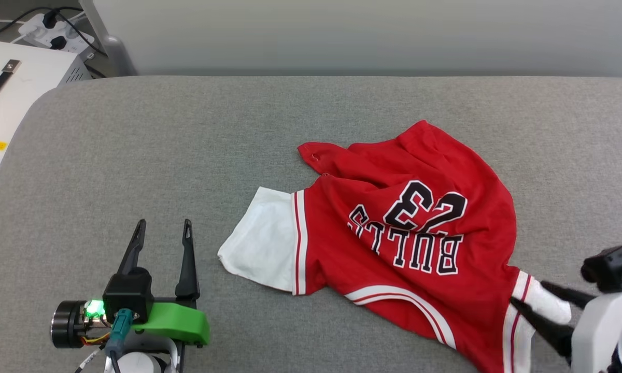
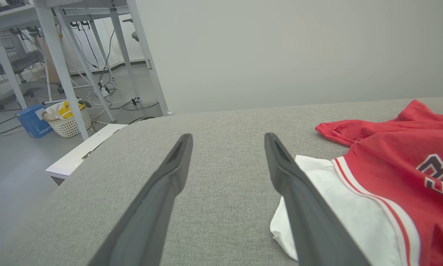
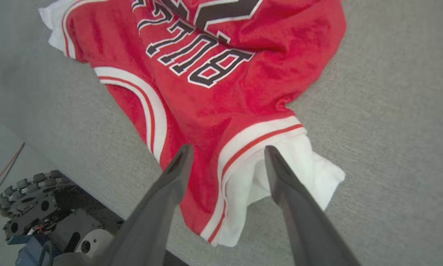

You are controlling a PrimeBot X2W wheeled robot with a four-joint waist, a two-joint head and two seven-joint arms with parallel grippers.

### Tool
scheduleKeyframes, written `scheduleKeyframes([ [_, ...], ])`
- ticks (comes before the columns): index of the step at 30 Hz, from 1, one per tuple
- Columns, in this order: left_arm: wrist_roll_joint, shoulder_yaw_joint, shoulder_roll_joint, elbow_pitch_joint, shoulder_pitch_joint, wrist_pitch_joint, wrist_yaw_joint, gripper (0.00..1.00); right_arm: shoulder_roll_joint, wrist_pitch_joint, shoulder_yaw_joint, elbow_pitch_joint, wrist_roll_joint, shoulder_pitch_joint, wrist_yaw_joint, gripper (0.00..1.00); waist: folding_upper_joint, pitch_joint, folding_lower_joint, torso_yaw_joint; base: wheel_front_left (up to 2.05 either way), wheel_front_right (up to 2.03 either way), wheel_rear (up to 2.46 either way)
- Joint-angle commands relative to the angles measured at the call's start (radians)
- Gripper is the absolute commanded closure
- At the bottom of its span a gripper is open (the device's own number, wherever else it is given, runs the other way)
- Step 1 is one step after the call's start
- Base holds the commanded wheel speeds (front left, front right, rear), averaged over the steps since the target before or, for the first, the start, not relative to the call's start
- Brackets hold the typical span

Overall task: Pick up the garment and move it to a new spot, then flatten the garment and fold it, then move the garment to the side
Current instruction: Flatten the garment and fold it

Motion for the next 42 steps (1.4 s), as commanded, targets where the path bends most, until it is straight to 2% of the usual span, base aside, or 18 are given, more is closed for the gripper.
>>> scheduleKeyframes([
  [1,0.009,0.007,-0.007,-0.006,0.016,-0.006,-0.005,0.00,0.003,-0.007,-0.041,-0.039,-0.012,0.005,-0.001,0.00,0.0000,-0.004,0.0000,-0.002,0.00,0.00,0.00],
  [7,0.023,0.007,-0.018,-0.015,0.008,-0.006,-0.016,0.00,0.005,-0.002,-0.192,-0.157,-0.074,-0.066,-0.001,0.00,0.0000,0.006,0.0000,0.015,0.00,0.00,0.00],
  [13,0.034,0.007,-0.029,-0.024,-0.018,-0.006,-0.027,0.00,-0.015,0.044,-0.209,-0.101,-0.133,-0.224,-0.001,0.00,0.0000,0.046,0.0000,0.046,0.00,0.00,0.00],
  [20,0.046,0.005,-0.046,-0.035,-0.052,-0.006,-0.031,0.00,-0.072,0.227,-0.086,0.096,-0.109,-0.402,-0.001,0.00,0.0000,0.101,0.0000,0.081,0.00,0.00,0.00],
  [24,0.050,0.002,-0.055,-0.042,-0.068,-0.006,-0.036,0.00,-0.067,0.310,0.004,0.219,-0.091,-0.492,-0.001,0.00,0.0000,0.134,0.0000,0.097,0.00,0.00,0.00],
  [27,0.052,-0.003,-0.063,-0.045,-0.082,-0.006,-0.039,0.00,-0.051,0.323,0.065,0.316,-0.101,-0.549,-0.001,0.00,0.0000,0.158,0.0000,0.109,0.00,0.00,0.00],
  [32,0.058,-0.011,-0.075,-0.048,-0.107,-0.006,-0.044,0.00,0.004,0.283,0.156,0.485,-0.093,-0.598,-0.001,0.00,0.0000,0.189,0.0000,0.129,0.00,0.00,0.00],
  [33,0.061,-0.012,-0.079,-0.047,-0.111,-0.006,-0.043,0.00,0.017,0.256,0.224,0.552,-0.069,-0.590,-0.001,0.00,0.0000,0.191,0.0000,0.133,0.00,0.00,0.00],
  [34,0.062,-0.007,-0.081,-0.045,-0.104,-0.006,-0.040,0.00,0.017,0.211,0.261,0.580,-0.026,-0.583,-0.001,0.14,0.0000,0.182,0.0000,0.126,0.00,0.00,0.00],
  [35,0.061,-0.003,-0.082,-0.045,-0.099,-0.006,-0.038,0.00,0.012,0.182,0.267,0.579,-0.012,-0.583,-0.001,1.00,0.0000,0.176,0.0000,0.121,0.00,0.00,0.00],
  [42,0.063,0.013,-0.083,-0.051,-0.077,-0.006,-0.035,0.00,-0.045,0.015,0.267,0.486,0.040,-0.614,-0.001,1.00,0.0000,0.147,0.0000,0.091,0.00,0.00,0.00],
])
